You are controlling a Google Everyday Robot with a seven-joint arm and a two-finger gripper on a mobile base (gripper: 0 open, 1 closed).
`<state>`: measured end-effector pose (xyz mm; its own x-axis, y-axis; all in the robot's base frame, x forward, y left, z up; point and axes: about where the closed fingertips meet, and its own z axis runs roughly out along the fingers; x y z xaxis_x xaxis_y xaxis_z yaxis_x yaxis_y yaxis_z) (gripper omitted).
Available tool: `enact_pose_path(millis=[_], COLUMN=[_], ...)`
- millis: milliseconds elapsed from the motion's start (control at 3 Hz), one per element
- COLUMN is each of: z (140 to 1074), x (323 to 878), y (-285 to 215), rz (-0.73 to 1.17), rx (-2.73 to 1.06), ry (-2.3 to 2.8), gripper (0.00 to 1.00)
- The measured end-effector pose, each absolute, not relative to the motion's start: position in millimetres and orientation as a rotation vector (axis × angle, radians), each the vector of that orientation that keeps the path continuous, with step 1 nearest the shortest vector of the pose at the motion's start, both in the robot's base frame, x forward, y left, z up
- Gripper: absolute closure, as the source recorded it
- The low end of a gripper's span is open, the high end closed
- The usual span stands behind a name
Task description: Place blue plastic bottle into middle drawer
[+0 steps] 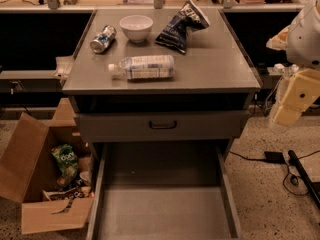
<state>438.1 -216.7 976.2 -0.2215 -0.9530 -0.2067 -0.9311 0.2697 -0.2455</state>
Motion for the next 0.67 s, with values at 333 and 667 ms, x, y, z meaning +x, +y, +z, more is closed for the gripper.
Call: enact_pose_path(millis=[333, 667], z=[976.2, 974.9], x=[438.2, 467.2], y=[-216.6, -213.3], rz=[-0.098, -0.088], rx=[-1.725, -1.733], ry=[2.232, 2.173], gripper=[0.0, 0.0])
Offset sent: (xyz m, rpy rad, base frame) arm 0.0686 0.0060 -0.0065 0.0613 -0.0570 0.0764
